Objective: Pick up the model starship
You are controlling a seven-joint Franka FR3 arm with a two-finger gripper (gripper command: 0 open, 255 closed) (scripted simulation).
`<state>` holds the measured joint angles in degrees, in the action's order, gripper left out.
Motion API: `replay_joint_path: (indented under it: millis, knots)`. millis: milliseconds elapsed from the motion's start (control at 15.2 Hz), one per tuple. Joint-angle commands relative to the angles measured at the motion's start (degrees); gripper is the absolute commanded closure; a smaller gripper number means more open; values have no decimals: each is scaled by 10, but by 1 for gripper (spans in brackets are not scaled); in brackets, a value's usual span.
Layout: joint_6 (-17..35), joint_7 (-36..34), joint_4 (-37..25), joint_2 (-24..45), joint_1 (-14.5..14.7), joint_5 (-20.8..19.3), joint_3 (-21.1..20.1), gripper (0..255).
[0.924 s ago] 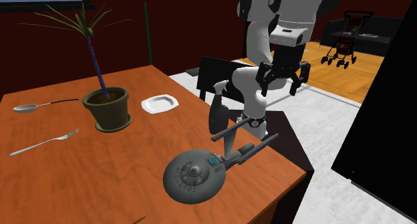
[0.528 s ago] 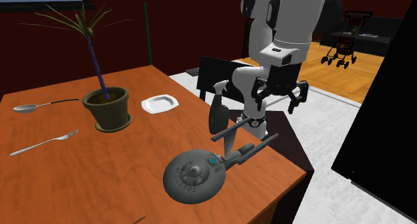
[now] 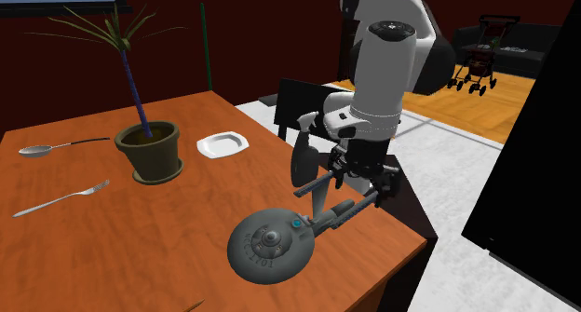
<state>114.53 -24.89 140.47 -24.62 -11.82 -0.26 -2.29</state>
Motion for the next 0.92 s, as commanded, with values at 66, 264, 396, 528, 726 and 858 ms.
replay_joint_path:
  millis: [66, 264, 396, 528, 726, 858]
  knots:
    - [43, -87, -2, 45, -31, 0, 1, 0]
    - [69, -118, 4, 66, -42, 0, 2, 0]
    - [86, -119, 13, 74, -42, -1, 2, 0]
    - [103, -119, 22, 82, -42, -1, 2, 0]
    - [125, -120, 33, 93, -43, -2, 1, 0]
    - [126, -119, 34, 93, -43, -2, 2, 255]
